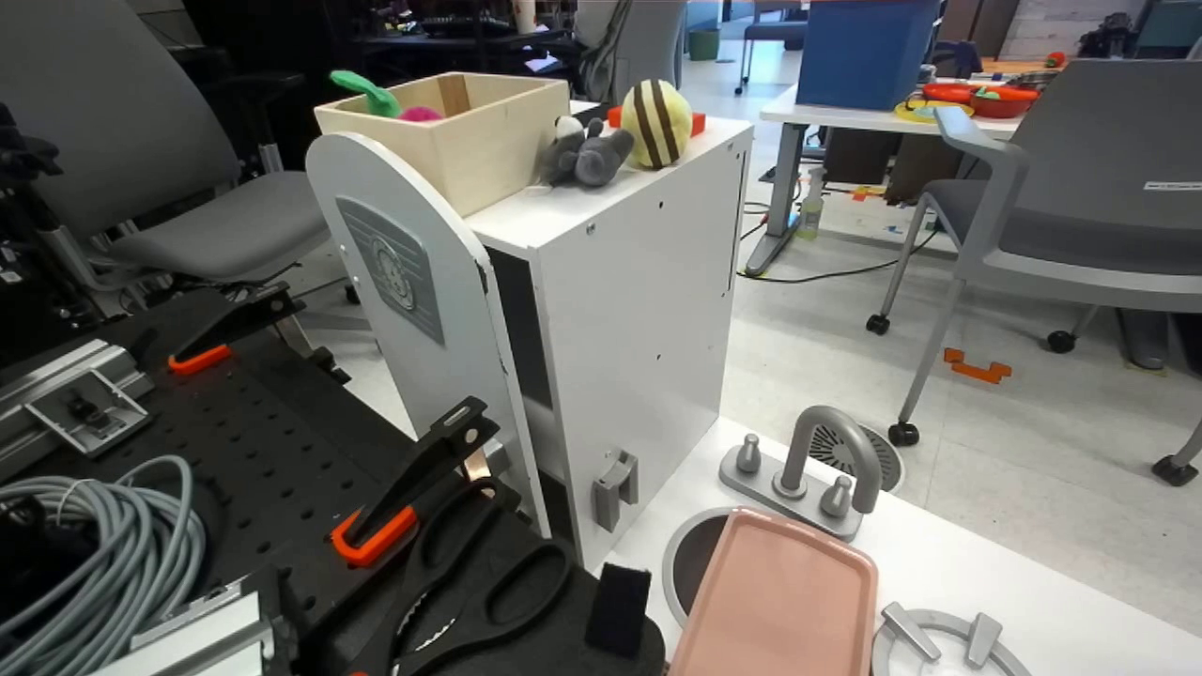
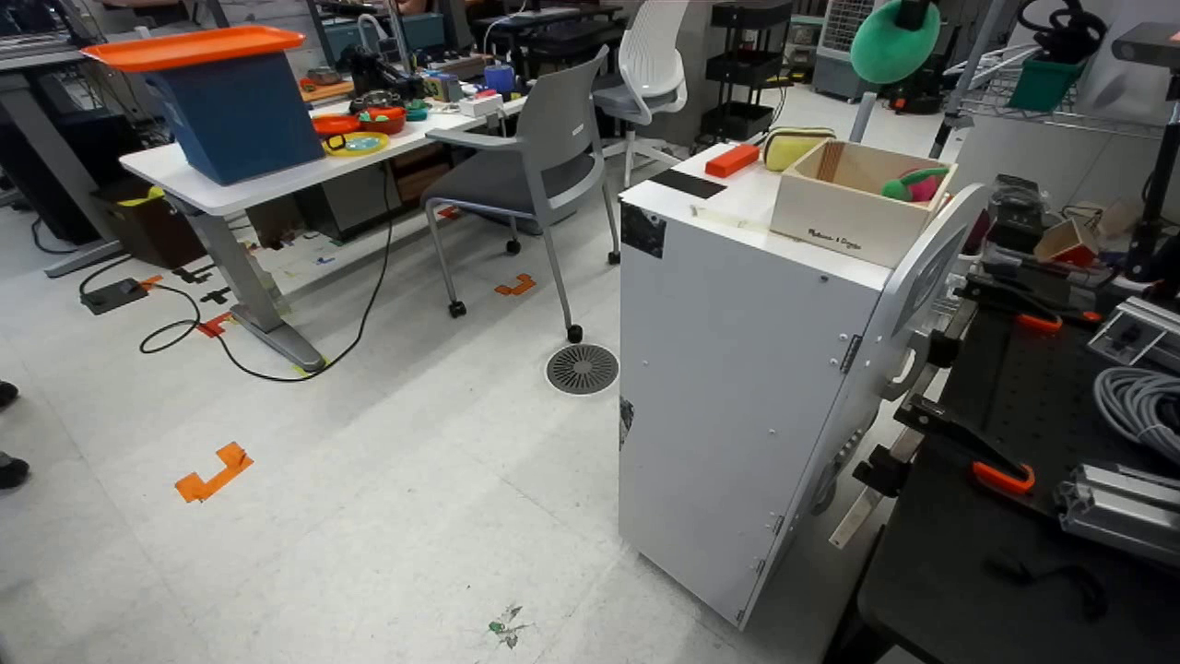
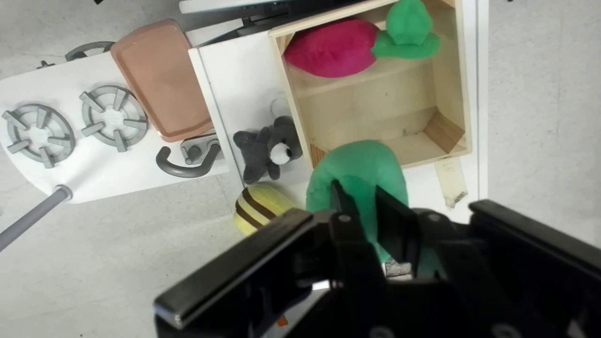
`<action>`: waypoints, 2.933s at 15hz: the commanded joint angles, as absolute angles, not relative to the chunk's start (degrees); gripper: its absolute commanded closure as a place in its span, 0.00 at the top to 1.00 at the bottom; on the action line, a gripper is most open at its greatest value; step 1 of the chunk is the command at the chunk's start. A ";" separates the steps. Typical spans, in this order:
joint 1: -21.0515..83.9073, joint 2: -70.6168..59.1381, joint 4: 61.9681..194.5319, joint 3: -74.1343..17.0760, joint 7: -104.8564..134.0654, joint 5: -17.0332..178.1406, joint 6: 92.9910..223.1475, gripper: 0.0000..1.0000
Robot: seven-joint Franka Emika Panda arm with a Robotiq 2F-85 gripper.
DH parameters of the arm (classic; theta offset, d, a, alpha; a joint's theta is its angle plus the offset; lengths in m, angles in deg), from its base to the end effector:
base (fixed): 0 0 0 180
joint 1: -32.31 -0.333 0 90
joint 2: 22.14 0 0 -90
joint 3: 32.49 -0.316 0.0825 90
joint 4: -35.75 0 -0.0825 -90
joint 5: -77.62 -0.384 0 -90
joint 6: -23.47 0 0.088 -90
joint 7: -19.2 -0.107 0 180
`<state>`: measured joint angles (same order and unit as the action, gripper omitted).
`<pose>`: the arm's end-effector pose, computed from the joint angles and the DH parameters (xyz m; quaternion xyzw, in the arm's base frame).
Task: Remove the green plushie out of the box
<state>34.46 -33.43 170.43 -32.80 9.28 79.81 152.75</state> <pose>0.4833 -0.0165 0.4192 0.9944 -0.0911 0.0524 0.0123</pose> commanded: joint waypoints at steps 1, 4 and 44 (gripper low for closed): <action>36.23 -35.07 169.46 -31.66 7.84 80.96 150.98 0.03; 38.04 -35.83 168.10 -30.04 8.07 80.42 150.57 0.03; 44.65 -19.39 154.96 -20.71 -3.72 77.58 151.41 0.38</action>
